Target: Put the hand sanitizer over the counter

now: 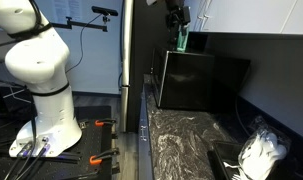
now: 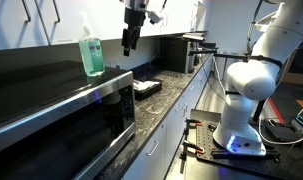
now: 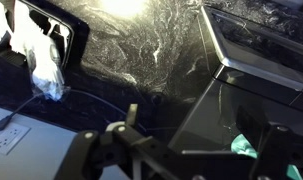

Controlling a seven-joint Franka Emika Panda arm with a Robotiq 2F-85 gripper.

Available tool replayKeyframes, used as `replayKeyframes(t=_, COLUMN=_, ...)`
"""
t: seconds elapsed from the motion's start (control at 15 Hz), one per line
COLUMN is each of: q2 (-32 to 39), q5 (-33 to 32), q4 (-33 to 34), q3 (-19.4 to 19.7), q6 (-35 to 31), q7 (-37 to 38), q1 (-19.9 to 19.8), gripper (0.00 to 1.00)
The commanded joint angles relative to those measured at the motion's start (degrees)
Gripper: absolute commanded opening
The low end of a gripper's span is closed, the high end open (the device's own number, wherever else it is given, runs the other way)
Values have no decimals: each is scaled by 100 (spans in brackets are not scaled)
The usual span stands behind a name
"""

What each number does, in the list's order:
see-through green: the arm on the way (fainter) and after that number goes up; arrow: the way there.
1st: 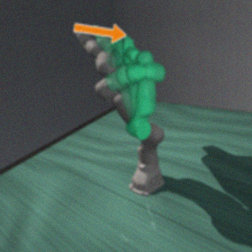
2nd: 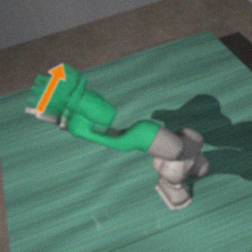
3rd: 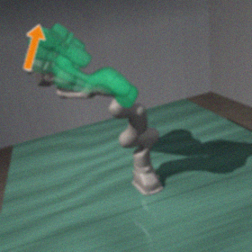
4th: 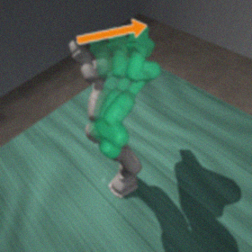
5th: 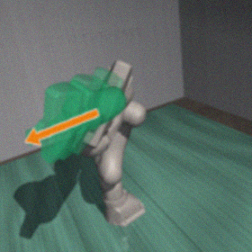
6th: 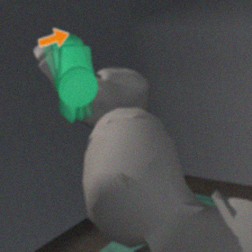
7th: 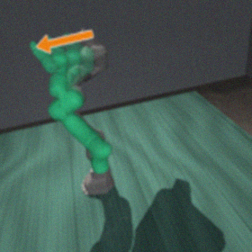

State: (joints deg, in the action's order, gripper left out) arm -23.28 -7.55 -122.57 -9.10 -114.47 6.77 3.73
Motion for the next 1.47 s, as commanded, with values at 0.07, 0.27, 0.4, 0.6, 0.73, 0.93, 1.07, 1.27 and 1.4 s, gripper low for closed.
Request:
replayKeyframes(t=0.07, q2=267, q5=-181, q4=476, q3=40, q6=-72, q7=-619, q1=136, gripper=100)
replayKeyframes(t=0.27, q2=460, q5=-68, q4=787, q3=86, q6=-185, q7=-1083, q1=233, gripper=100)
replayKeyframes(t=0.4, q2=548, q5=58, q4=921, q3=142, q6=-293, q7=-1409, q1=309, gripper=100)
replayKeyframes(t=0.6, q2=737, q5=329, q4=1096, q3=233, q6=-466, q7=-1828, q1=407, gripper=100)
replayKeyframes(t=0.73, q2=815, q5=691, q4=1137, q3=338, q6=-573, q7=-2190, q1=494, gripper=100)
replayKeyframes(t=0.93, q2=972, q5=1200, q4=1241, q3=453, q6=-609, q7=-2678, q1=581, gripper=100)
replayKeyframes(t=1.07, q2=1048, q5=1546, q4=1282, q3=505, q6=-579, q7=-2985, q1=613, gripper=100)
replayKeyframes(t=1.27, q2=1152, q5=1963, q4=1337, q3=558, q6=-536, q7=-3357, q1=640, gripper=100)
replayKeyframes(t=1.4, q2=1198, q5=2168, q4=1362, q3=576, q6=-503, q7=-3547, q1=643, gripper=100)
